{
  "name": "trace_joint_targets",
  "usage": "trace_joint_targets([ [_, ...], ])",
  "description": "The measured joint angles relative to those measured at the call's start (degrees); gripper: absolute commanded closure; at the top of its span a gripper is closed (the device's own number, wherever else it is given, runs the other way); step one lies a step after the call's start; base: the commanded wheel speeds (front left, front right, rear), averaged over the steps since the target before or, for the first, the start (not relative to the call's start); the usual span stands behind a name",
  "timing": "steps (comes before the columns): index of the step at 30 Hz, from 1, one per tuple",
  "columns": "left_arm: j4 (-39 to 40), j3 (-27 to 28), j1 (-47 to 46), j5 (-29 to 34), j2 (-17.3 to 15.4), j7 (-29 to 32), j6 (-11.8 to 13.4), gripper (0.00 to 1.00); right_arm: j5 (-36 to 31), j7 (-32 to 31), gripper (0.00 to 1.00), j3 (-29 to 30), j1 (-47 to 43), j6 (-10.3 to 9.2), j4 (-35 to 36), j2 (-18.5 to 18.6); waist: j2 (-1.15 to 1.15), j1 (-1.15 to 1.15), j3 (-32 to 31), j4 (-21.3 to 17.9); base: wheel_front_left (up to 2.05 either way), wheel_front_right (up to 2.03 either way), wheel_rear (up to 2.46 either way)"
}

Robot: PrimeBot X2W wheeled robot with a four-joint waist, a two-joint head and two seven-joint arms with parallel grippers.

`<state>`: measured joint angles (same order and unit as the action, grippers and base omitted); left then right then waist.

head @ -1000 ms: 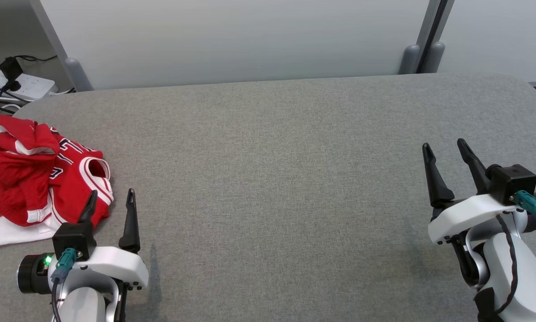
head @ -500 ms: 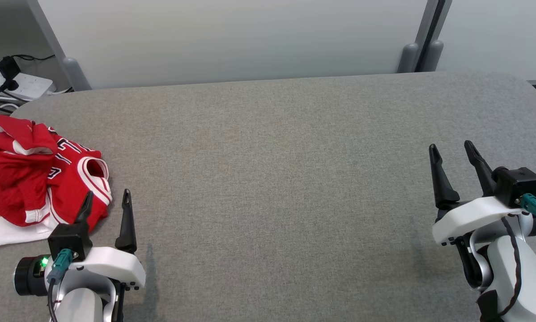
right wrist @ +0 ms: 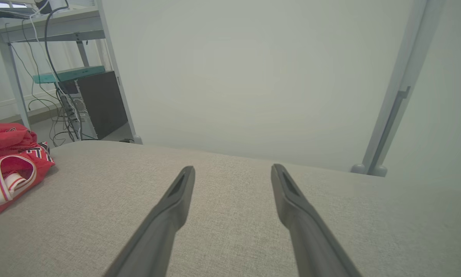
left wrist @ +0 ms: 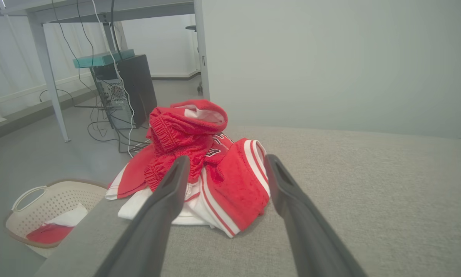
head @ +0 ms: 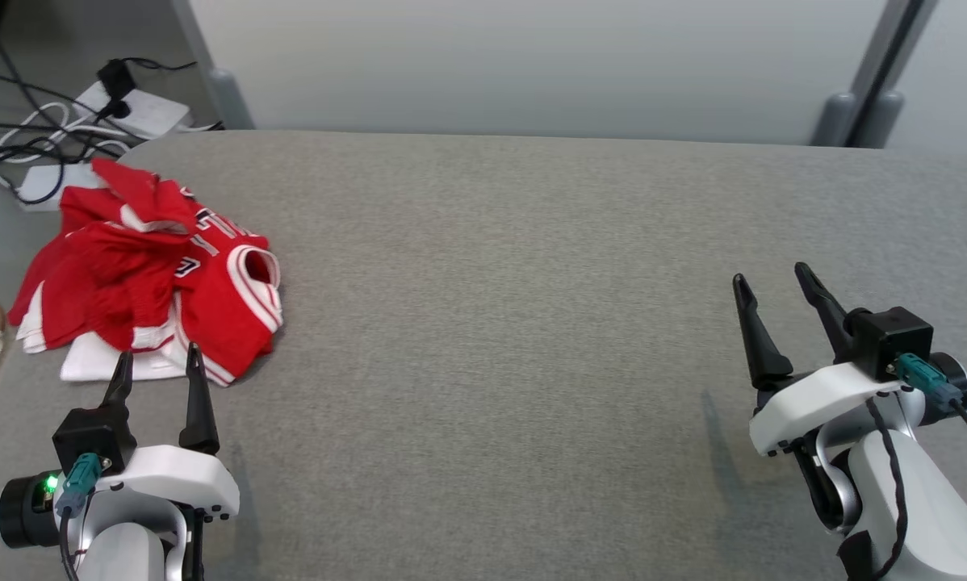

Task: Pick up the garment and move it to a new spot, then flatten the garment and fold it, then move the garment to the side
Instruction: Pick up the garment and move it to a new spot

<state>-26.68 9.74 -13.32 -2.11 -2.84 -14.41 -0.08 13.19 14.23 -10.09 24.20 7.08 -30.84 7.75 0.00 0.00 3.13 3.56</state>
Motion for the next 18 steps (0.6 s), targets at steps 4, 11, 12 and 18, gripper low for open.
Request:
trace_joint_targets([
  [4, -0.1, 0.8, 0.0, -0.1, 0.0, 0.0, 0.1, 0.0, 0.1, 0.0, 0.0, -2.6, 0.9, 0.0, -1.6, 0.1, 0.0, 0.0, 0.2, 4.4, 0.0, 0.0, 0.0],
  [11, -1.1, 1.7, -0.1, -0.4, 0.1, 0.0, 0.1, 0.0, 1.0, 0.0, 0.0, -5.8, 2.6, 0.01, -1.9, 0.0, 0.0, 0.0, 1.1, 13.1, 0.0, 0.0, 0.0],
  [12, -1.3, 1.7, -0.1, -0.4, 0.1, 0.0, 0.0, 0.0, 1.1, 0.0, 0.0, -6.1, 2.6, 0.01, -2.0, 0.0, 0.0, 0.0, 1.2, 14.2, 0.0, 0.0, 0.0],
  [18, -2.0, 2.3, -0.1, -0.9, 0.2, 0.0, -1.1, 0.0, 1.3, 0.0, 0.0, -7.0, 3.2, 0.01, -2.9, -0.1, 0.0, 0.0, 2.3, 18.5, 0.0, 0.0, 0.0],
])
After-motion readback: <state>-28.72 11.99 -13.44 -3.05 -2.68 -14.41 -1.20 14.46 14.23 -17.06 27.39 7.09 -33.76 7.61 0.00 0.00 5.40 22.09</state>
